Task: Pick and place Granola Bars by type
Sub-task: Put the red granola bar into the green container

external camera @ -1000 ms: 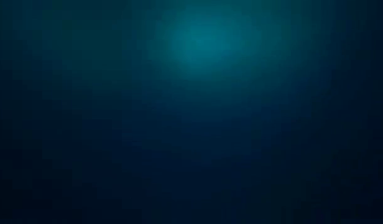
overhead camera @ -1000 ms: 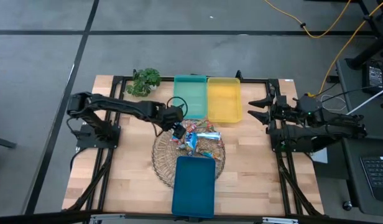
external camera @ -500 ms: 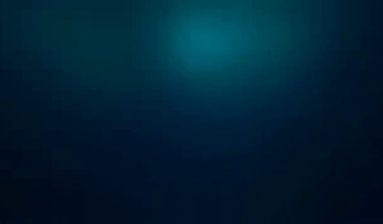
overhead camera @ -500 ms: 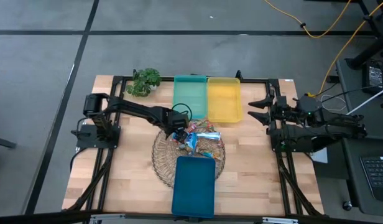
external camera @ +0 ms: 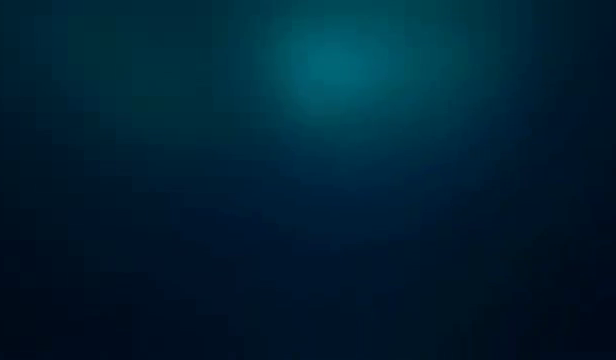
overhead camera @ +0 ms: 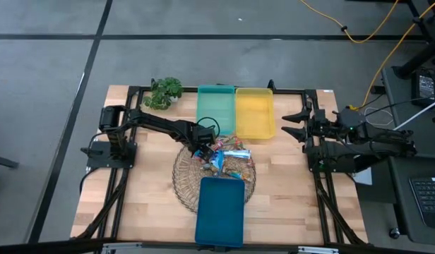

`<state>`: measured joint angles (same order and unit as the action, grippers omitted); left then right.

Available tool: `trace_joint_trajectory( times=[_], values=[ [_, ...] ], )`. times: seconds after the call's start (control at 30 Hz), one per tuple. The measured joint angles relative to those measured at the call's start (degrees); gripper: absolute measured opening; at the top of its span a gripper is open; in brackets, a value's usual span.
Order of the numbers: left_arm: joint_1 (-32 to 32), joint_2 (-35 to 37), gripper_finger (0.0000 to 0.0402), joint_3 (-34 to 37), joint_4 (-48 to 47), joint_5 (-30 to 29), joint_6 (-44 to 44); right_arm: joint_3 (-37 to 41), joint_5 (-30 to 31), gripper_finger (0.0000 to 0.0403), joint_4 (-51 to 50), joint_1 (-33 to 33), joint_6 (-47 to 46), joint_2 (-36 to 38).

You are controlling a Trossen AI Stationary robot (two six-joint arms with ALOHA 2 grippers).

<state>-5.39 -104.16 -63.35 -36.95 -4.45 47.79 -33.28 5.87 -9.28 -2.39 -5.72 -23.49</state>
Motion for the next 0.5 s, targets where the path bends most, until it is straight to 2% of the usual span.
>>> trace_joint_trajectory(
  times=[0.27,0.5],
  values=[
    [0.00,0.07,0.0143,0.00,0.00,0.29,0.00,0.00,0.03,0.0196,0.00,-0.02,0.18,0.00],
    [0.00,0.11,0.0072,0.00,0.01,4.37,-0.04,0.00,0.04,0.0196,0.00,-0.01,0.22,0.00]
  ],
)
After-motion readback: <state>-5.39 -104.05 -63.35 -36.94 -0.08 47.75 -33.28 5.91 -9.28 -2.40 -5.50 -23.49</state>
